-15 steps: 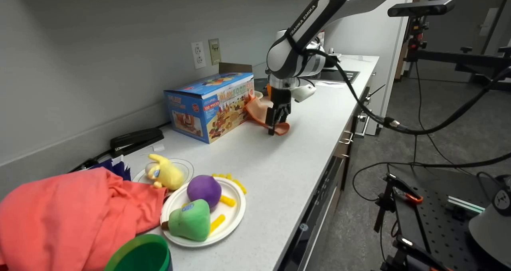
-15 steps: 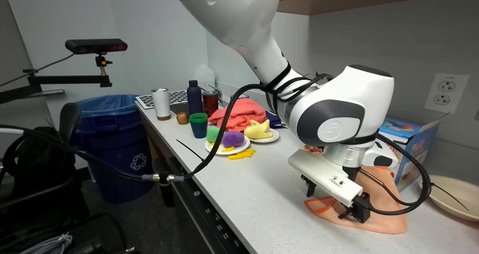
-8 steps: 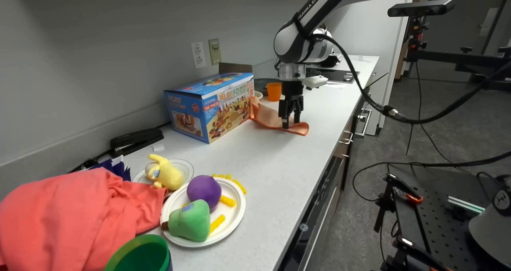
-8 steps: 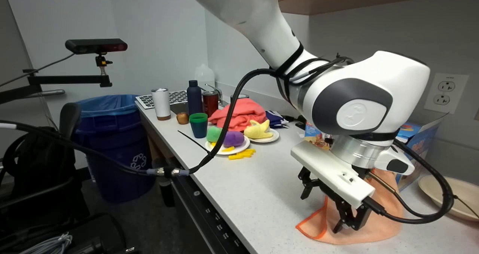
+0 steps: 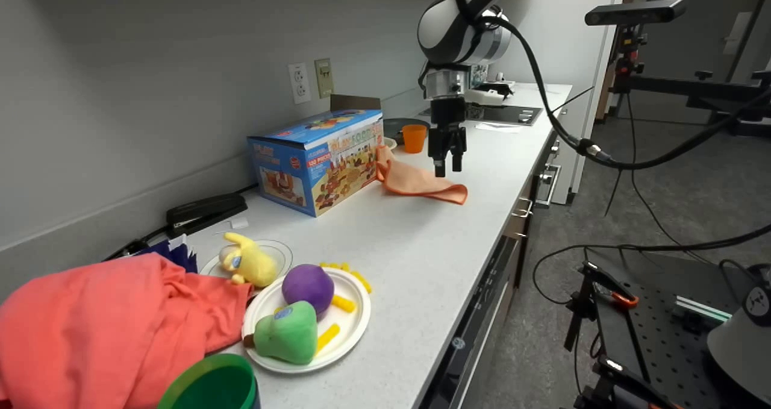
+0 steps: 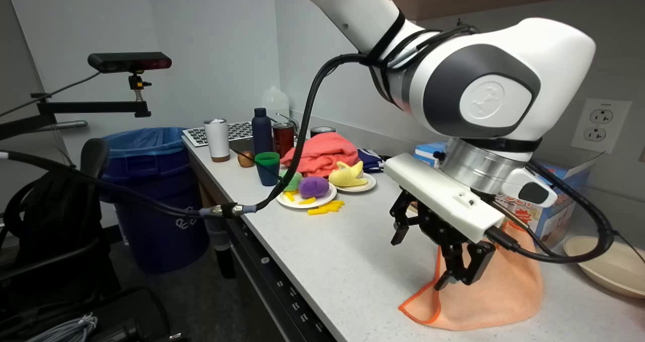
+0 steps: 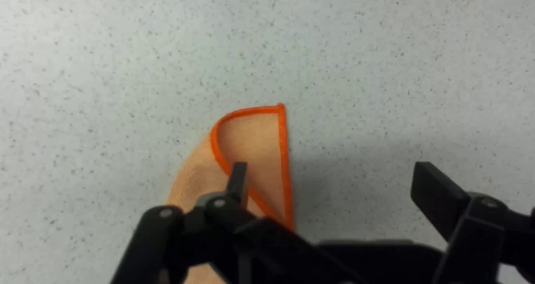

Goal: Unfold the orange cloth

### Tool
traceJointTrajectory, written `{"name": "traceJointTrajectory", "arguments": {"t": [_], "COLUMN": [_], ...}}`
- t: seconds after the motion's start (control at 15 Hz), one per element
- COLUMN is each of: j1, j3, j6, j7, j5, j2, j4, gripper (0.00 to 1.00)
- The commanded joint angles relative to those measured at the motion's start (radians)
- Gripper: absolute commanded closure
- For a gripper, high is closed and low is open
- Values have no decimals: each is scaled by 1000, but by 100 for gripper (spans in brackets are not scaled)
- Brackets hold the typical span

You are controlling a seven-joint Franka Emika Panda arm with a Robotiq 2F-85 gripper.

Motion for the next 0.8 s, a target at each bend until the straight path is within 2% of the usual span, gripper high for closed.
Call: {"name": "traceJointTrajectory", "arguments": {"t": [0.0,0.4,0.73], "j1": [18,33,-7], "j3": [1,21,56], "j6": [74,378,510], "j7": [-68,-90,-89], "j5": [45,39,38], "j2": [-26,110,225], "j4": [-13,10,68], "gripper": [0,0,0]}}
